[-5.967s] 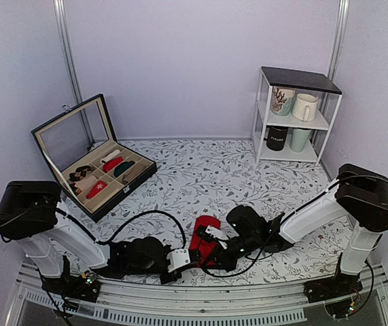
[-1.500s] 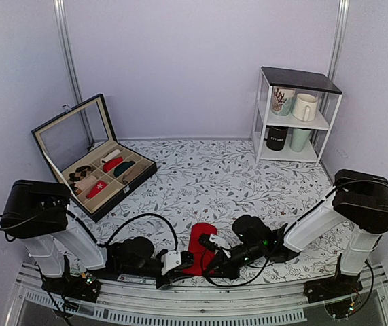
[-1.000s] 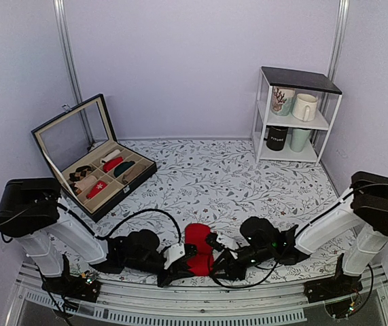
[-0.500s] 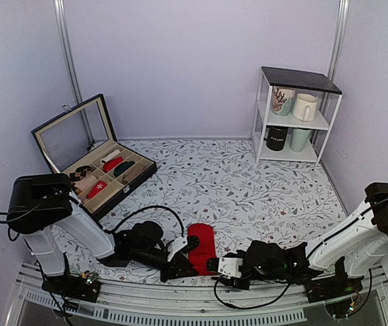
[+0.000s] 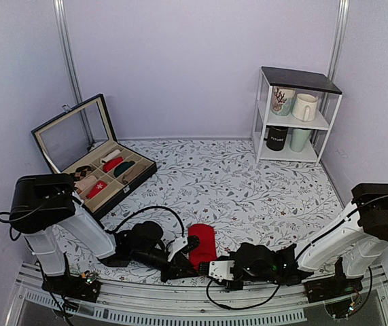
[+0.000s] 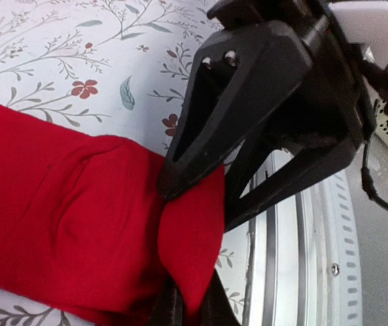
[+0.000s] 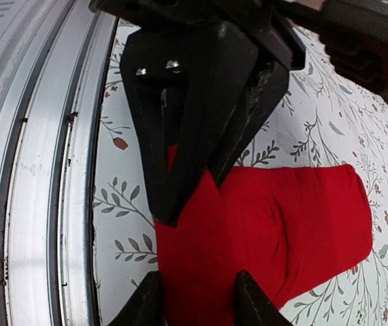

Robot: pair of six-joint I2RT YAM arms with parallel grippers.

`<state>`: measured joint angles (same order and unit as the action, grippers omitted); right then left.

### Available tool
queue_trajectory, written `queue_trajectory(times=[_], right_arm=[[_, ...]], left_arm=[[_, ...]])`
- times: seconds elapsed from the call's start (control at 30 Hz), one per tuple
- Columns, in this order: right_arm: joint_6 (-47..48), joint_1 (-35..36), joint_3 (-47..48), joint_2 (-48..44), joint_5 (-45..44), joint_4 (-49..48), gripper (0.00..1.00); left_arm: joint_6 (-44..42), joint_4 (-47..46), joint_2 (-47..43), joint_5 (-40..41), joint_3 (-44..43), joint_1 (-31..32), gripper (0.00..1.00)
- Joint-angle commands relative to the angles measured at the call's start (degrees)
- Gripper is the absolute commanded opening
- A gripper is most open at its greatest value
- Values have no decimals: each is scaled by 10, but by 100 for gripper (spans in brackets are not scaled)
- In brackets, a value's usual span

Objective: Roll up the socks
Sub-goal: Roll a pair of socks at the center of the board.

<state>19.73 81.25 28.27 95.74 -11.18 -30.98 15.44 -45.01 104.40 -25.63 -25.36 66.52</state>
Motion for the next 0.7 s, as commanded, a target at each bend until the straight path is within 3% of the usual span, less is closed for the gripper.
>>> queue_trajectory(times=[0.0, 0.1, 0.17, 0.23, 0.3, 0.4, 0.47, 0.67], right_arm=[[-20, 4, 28, 32, 11, 36, 30], [-48, 3, 32, 39, 22, 54, 14], [-72, 2, 29, 34, 36, 64, 10], [-107, -1, 18, 23, 54, 67, 9], [-138, -10, 7, 9, 78, 68, 9], [-189, -39, -5, -2, 159, 75, 9], [-230, -62, -4, 1, 212, 86, 8], [-300, -150, 42, 49, 397, 148, 8]], left_arm=[[8, 103, 35, 0, 19, -1, 0], [7, 99, 34, 2, 19, -1, 0], [0, 101, 28, 10, 19, -1, 3], [-10, 102, 6, 38, 22, 3, 9], [-28, 98, -31, 83, 30, 8, 25], [-77, 86, -107, 150, 45, 28, 36], [-120, 77, -148, 186, 51, 52, 48], [-201, 57, -179, 216, 52, 90, 50]])
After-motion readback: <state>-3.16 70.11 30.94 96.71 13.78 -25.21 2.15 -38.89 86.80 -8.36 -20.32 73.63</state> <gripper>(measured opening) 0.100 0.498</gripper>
